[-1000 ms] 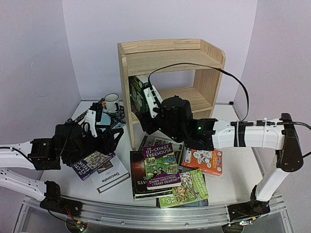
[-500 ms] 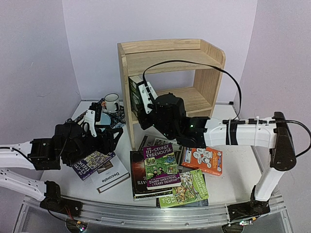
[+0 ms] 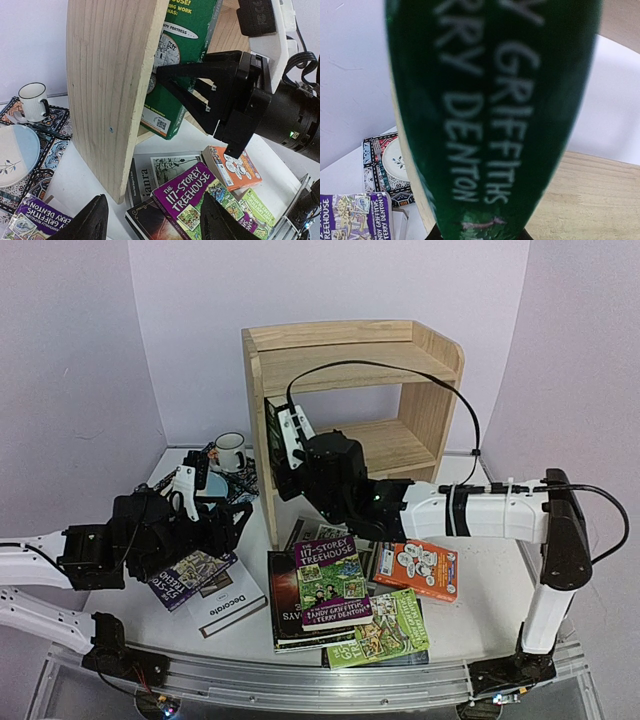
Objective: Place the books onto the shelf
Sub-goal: Adjust the book on the shelf.
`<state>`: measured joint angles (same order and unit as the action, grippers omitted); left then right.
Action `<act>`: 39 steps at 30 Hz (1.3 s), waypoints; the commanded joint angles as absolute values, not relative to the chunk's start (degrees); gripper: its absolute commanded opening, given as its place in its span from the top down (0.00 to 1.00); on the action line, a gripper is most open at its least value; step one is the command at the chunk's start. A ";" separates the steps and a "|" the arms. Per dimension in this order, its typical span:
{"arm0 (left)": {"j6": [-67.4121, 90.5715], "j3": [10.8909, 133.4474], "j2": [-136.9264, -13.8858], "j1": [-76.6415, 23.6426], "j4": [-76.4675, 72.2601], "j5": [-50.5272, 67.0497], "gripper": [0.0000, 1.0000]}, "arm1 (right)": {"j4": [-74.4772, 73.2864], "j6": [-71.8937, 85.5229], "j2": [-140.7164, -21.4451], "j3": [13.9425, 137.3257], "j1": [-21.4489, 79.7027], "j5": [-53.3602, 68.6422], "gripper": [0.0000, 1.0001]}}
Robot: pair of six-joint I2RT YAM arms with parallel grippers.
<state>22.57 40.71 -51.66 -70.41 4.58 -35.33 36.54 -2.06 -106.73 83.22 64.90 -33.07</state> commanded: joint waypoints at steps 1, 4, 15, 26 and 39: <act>22.83 40.43 -50.72 -70.02 5.52 -36.21 0.36 | 43.32 0.21 -108.34 87.51 64.95 -35.50 0.83; 22.77 40.43 -50.80 -69.93 5.48 -36.25 0.36 | 43.76 0.91 -109.20 88.49 64.95 -34.98 0.83; 22.39 40.15 -50.66 -69.59 5.66 -36.11 0.36 | 43.77 -1.66 -112.38 91.83 64.95 -35.33 0.79; 22.02 40.43 -50.78 -69.34 5.70 -35.75 0.36 | 43.78 -3.19 -115.07 95.19 64.95 -36.21 0.76; 22.69 40.08 -50.93 -69.15 5.71 -35.53 0.36 | 44.47 -0.73 -110.17 89.33 64.99 -33.25 0.51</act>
<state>22.55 40.46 -51.66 -69.51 6.01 -35.24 40.28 -1.89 -114.49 91.17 64.03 -37.09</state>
